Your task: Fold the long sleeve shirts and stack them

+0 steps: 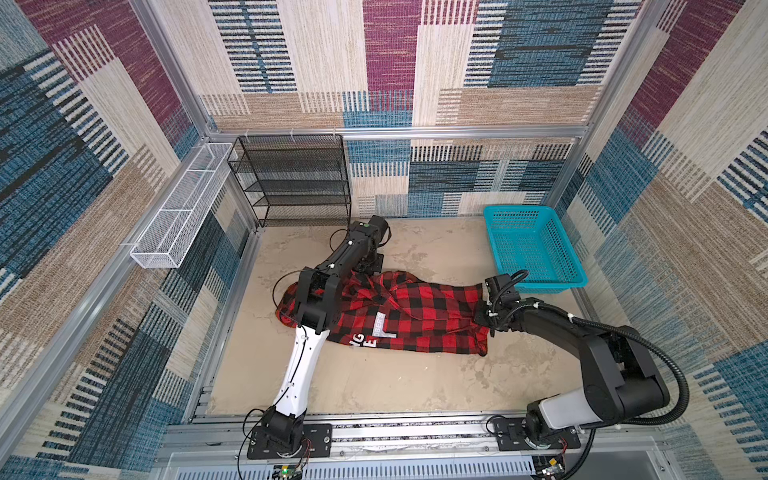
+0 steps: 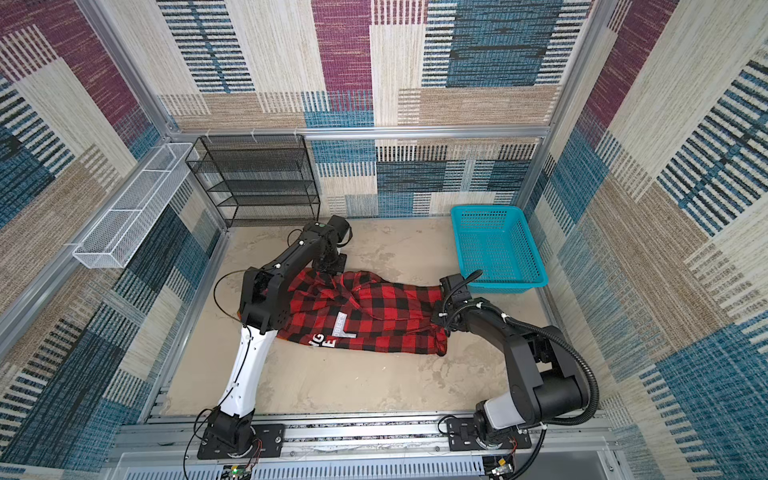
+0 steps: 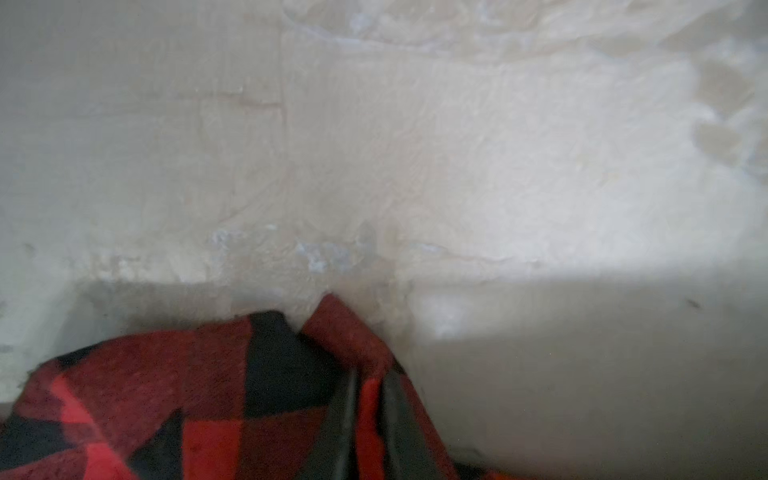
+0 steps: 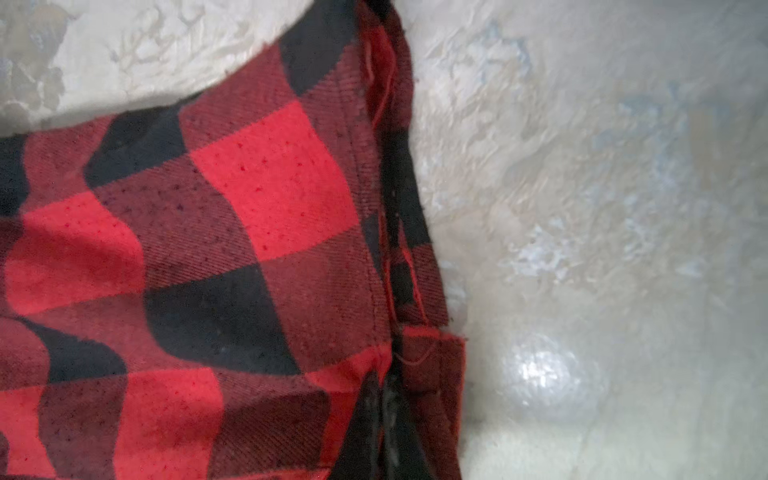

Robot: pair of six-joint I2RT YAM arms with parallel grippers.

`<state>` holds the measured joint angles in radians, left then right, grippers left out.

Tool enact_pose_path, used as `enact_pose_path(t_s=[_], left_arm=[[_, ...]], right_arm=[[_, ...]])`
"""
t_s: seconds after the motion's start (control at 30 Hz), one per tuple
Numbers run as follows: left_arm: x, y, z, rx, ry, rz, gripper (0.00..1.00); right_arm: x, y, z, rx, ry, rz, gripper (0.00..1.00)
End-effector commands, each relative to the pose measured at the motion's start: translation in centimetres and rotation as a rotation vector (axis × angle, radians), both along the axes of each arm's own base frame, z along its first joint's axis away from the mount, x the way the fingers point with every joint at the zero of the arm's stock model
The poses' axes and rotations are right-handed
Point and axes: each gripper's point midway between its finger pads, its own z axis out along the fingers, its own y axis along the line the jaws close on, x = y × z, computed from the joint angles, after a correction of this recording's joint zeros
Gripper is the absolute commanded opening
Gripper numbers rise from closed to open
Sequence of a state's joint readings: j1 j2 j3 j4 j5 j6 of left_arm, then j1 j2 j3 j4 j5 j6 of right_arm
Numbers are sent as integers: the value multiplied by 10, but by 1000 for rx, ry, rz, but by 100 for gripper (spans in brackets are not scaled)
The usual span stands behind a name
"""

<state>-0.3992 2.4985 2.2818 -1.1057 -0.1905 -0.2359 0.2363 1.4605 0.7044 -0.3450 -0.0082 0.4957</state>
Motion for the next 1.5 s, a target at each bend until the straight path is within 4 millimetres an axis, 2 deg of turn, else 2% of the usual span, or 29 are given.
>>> enact_pose_path(t_s=[0.0,0.1,0.3,0.47,0.63,0.77,0.93,1.0,1.1,1.2,1.33,1.4,1.47], left_arm=[[6,26,16,102,-66,83,0],[3,49,41,157,-144,156,0],[-21,94,85,149,-329,320,0],[-41,112,105,119,-445,388,0],[-65,120,110,90,-474,435,0],[-85,123,102,75,-434,443,0],[-112,122,67,65,-316,437,0],[-122,121,52,57,-271,449,1],[-138,124,35,56,-228,484,9],[-149,126,29,53,-215,520,18],[-158,124,20,25,-190,544,23],[-162,123,15,16,-181,553,23],[-165,122,13,4,-180,560,24]], right_arm=[[-1,-1,2,-3,-9,-3,0],[-2,-3,4,-10,-13,-8,0],[2,-3,4,-11,-20,-15,0],[4,-4,3,-19,-19,-22,0],[2,-7,1,-34,-11,-29,0],[0,-6,-1,-35,4,-17,0],[-4,-6,-1,-34,19,-8,0],[-6,-5,2,-26,24,-5,5],[-9,-6,10,-30,21,-20,20],[-7,-9,29,-57,-7,-42,28],[3,0,74,-106,-96,-69,34],[8,16,96,-109,-145,-54,36],[18,47,113,-61,-202,1,38]])
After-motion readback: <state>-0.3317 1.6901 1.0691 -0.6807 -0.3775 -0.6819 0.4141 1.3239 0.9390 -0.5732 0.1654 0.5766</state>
